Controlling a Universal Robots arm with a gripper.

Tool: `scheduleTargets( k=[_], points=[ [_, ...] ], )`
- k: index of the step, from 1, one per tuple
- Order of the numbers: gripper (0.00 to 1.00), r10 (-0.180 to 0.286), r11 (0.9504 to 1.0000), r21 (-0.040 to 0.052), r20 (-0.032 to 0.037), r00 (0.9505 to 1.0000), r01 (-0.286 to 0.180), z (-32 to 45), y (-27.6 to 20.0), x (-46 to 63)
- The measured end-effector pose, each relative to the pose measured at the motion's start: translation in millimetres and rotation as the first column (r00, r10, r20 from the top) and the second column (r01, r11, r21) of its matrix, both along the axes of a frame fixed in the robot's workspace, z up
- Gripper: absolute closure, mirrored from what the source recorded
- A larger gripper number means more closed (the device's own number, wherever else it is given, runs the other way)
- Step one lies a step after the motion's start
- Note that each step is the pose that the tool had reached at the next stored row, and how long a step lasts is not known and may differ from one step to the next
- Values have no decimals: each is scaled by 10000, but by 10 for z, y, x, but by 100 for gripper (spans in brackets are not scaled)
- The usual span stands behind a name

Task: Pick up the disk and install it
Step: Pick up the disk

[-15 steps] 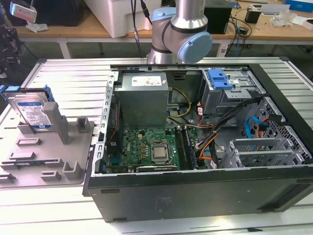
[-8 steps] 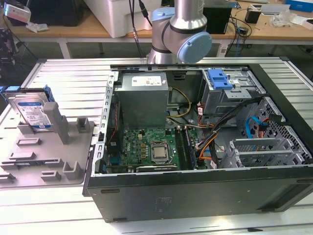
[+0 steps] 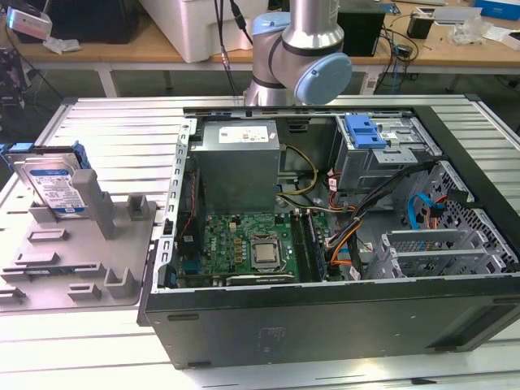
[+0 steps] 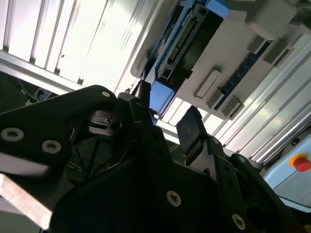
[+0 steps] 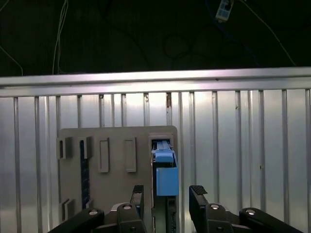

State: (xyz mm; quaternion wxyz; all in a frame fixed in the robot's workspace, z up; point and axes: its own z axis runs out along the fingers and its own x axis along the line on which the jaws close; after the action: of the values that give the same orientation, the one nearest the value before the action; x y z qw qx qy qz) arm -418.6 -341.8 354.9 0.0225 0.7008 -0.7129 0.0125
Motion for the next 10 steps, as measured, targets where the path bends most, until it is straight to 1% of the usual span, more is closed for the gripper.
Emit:
scheduleTargets(
  k=[2,3,5,10],
  points=[
    [50,103,9999,91,1,9999,-103,-14,-19,0],
    [50,134,9998,122,1,9999,-134,-19,-29,0],
    [50,201,9996,175,3,9998,-201,-32,-48,0],
    [50,325,9991,285,4,9995,-325,-73,-74,-1]
  ],
)
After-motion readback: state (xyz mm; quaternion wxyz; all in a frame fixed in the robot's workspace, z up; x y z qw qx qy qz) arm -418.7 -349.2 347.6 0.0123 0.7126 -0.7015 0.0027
